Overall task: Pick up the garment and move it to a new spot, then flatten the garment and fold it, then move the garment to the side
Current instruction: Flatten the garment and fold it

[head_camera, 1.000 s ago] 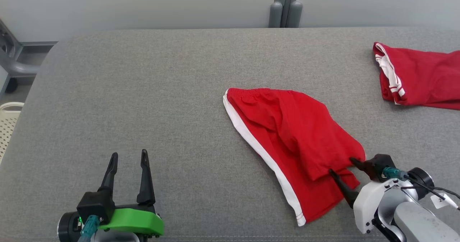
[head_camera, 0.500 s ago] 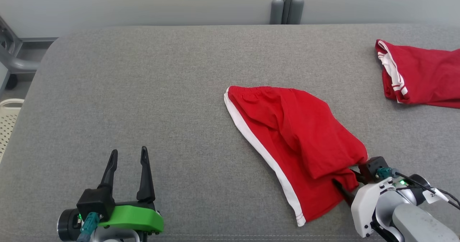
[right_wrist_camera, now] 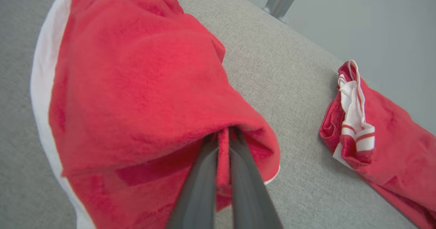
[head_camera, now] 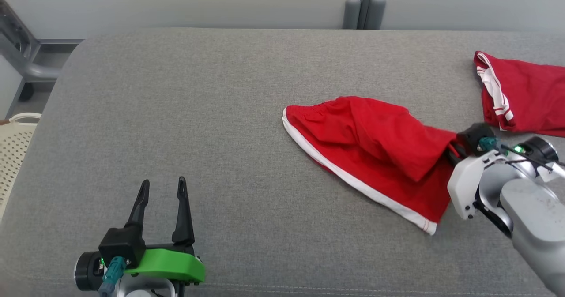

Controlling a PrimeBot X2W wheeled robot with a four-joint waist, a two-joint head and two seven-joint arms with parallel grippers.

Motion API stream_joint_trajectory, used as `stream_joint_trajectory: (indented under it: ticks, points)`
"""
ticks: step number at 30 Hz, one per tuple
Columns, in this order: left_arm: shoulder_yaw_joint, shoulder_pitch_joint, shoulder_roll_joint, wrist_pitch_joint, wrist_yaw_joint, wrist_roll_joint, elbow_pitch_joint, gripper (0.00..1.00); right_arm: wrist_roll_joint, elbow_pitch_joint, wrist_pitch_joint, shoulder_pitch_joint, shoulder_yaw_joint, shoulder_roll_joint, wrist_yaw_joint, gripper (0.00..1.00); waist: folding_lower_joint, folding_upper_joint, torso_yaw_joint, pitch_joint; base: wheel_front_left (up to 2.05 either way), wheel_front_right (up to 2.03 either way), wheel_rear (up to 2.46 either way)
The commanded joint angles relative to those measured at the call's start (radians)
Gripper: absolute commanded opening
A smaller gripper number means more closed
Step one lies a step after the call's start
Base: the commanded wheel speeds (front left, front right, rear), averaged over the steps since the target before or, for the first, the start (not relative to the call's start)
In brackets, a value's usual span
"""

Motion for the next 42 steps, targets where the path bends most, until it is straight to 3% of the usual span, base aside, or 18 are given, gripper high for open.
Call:
stream_joint_trajectory:
  ticks: [1, 8, 20, 21, 22, 23, 33, 42]
  points:
    - [-0.002, -0.017, 0.002, -0.003, -0.002, -0.002, 0.004, 1.00, -0.003, 0.020, 0.005, -0.040, 0.015, -0.007, -0.001, 0.00, 0.0000, -0.0001, 0.017, 0.007, 0.00, 0.00, 0.00]
    - [-0.013, -0.033, 0.002, -0.003, -0.006, -0.005, 0.009, 1.00, -0.003, 0.126, -0.024, -0.182, 0.075, -0.016, -0.001, 0.00, 0.0000, -0.0001, 0.058, 0.025, 0.00, 0.00, 0.00]
    - [-0.048, -0.044, 0.002, -0.003, 0.001, -0.013, 0.016, 1.00, 0.034, 0.371, -0.125, -0.286, 0.130, 0.060, -0.001, 0.00, 0.0000, -0.0001, 0.107, 0.037, 0.00, 0.00, 0.00]
    - [-0.049, -0.042, 0.002, -0.003, 0.004, -0.015, 0.017, 1.00, 0.039, 0.382, -0.136, -0.290, 0.131, 0.066, -0.002, 0.16, 0.0000, -0.0001, 0.105, 0.034, 0.00, 0.00, 0.00]
    - [-0.050, -0.041, 0.002, -0.003, 0.005, -0.015, 0.018, 1.00, 0.041, 0.396, -0.145, -0.291, 0.134, 0.071, -0.002, 0.89, 0.0000, -0.0001, 0.101, 0.030, 0.00, 0.00, 0.00]
    - [-0.050, -0.039, 0.002, -0.003, 0.006, -0.014, 0.018, 1.00, 0.046, 0.409, -0.153, -0.289, 0.134, 0.075, -0.002, 1.00, 0.0000, -0.0001, 0.096, 0.026, 0.00, 0.00, 0.00]
    - [-0.031, -0.009, 0.002, -0.003, 0.004, 0.002, 0.011, 1.00, 0.087, 0.431, -0.243, -0.257, 0.083, 0.093, -0.001, 1.00, 0.0000, -0.0001, 0.032, -0.015, 0.00, 0.00, 0.00]
    - [-0.001, 0.018, 0.002, -0.003, 0.004, 0.016, -0.008, 1.00, 0.053, 0.105, -0.248, -0.067, -0.184, 0.092, -0.001, 1.00, 0.0000, -0.0001, -0.024, -0.056, 0.00, 0.00, 0.00]
